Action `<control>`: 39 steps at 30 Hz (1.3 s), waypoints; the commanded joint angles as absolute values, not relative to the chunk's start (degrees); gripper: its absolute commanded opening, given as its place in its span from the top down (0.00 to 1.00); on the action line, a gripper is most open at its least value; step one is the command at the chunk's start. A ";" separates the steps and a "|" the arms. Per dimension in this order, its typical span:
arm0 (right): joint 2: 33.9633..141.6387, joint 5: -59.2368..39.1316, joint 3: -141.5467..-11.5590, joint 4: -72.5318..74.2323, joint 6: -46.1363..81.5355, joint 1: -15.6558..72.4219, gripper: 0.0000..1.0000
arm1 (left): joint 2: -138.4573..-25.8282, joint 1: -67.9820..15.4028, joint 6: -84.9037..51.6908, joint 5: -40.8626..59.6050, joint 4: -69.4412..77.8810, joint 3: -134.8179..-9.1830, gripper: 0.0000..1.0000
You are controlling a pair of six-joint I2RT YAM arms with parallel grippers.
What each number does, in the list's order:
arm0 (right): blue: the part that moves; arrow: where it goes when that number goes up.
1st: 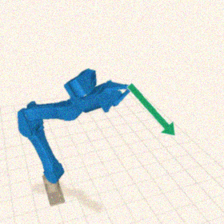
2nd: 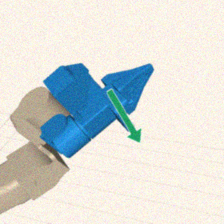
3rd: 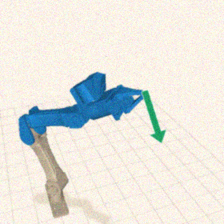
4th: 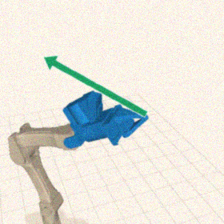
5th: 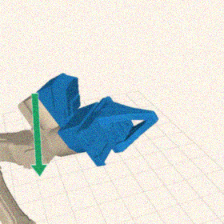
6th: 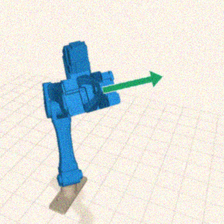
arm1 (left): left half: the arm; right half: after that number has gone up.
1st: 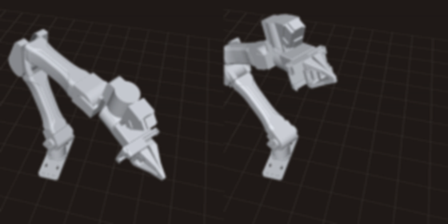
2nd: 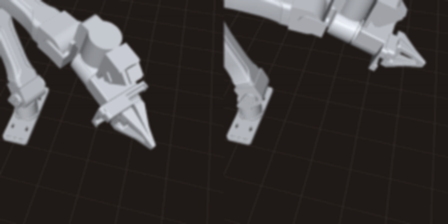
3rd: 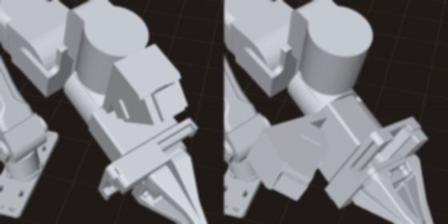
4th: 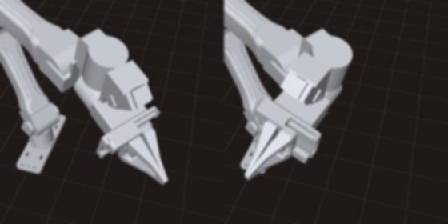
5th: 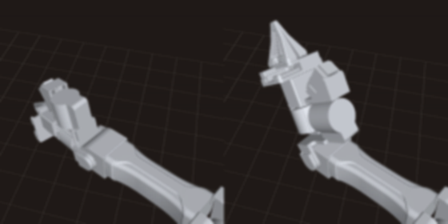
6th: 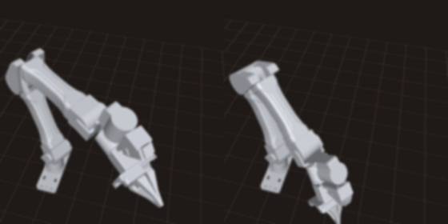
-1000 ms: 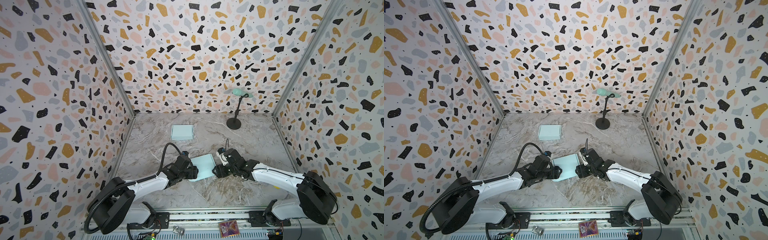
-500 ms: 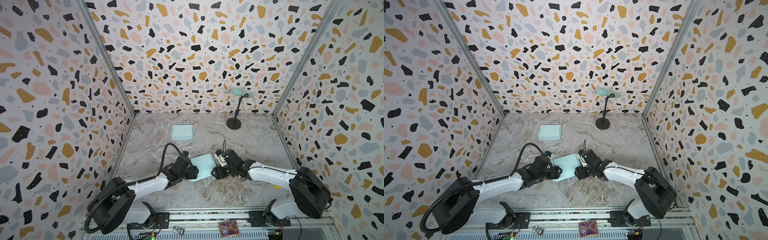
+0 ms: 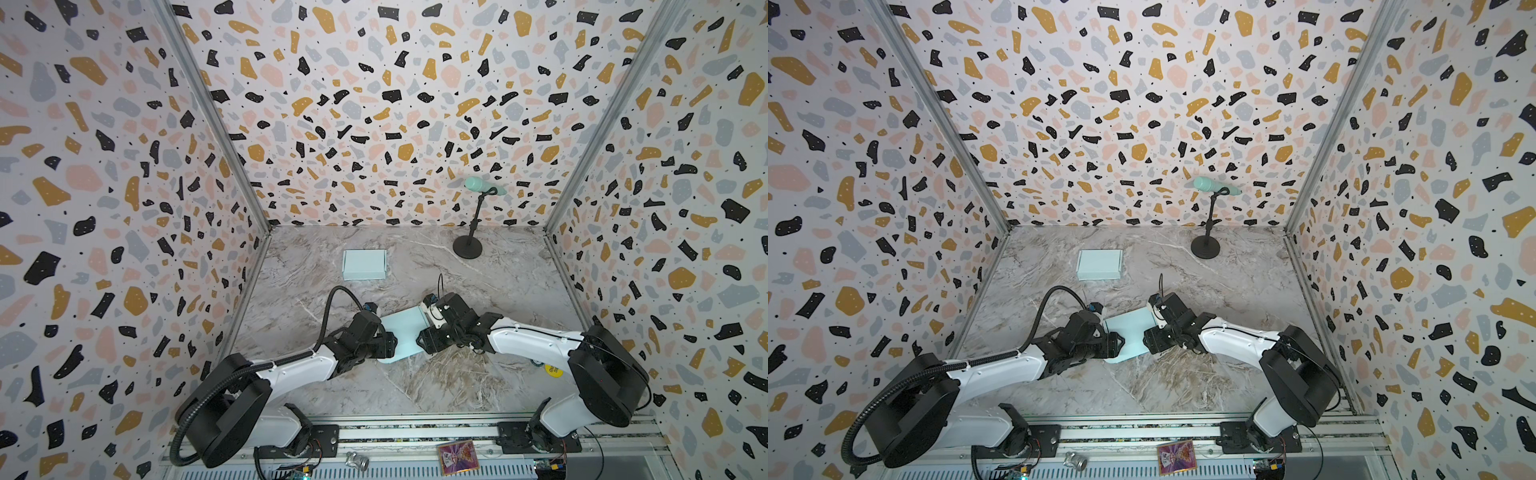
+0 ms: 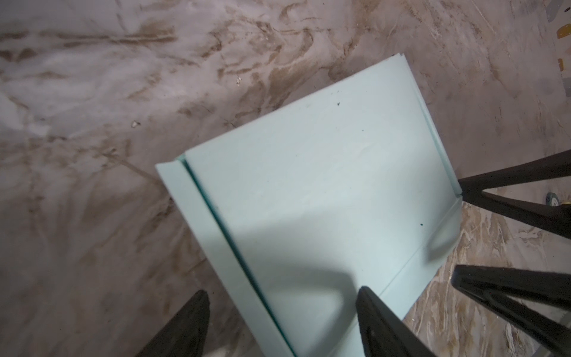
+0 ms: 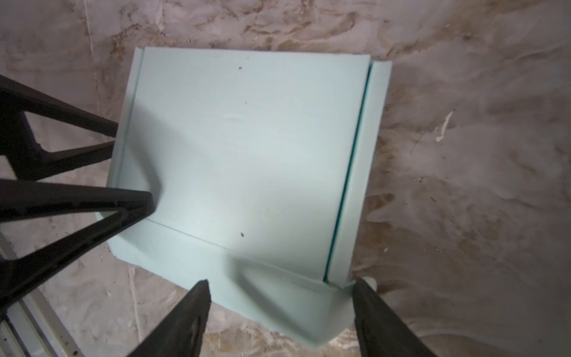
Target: Fold the paper box
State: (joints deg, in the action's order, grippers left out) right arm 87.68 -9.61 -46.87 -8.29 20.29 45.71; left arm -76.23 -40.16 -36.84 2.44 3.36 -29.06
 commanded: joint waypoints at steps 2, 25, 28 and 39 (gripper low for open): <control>88.41 -10.51 -48.78 -10.37 19.20 46.40 0.27 | -76.57 -39.89 -36.62 2.55 3.42 -28.08 0.24; 89.08 -19.42 -48.06 -10.48 19.80 47.20 0.30 | -75.76 -39.99 -37.35 3.38 4.54 -26.74 0.24; 88.81 -20.65 -47.20 -9.19 20.50 47.19 0.30 | -75.82 -39.99 -37.62 3.93 5.32 -26.46 0.24; 88.04 -23.53 -46.59 -6.17 22.67 47.54 0.33 | -74.79 -40.85 -38.33 4.32 5.67 -26.63 0.25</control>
State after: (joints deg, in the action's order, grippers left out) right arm 89.84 -20.43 -46.83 -8.86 21.89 46.63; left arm -75.50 -40.21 -37.85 2.68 5.41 -27.44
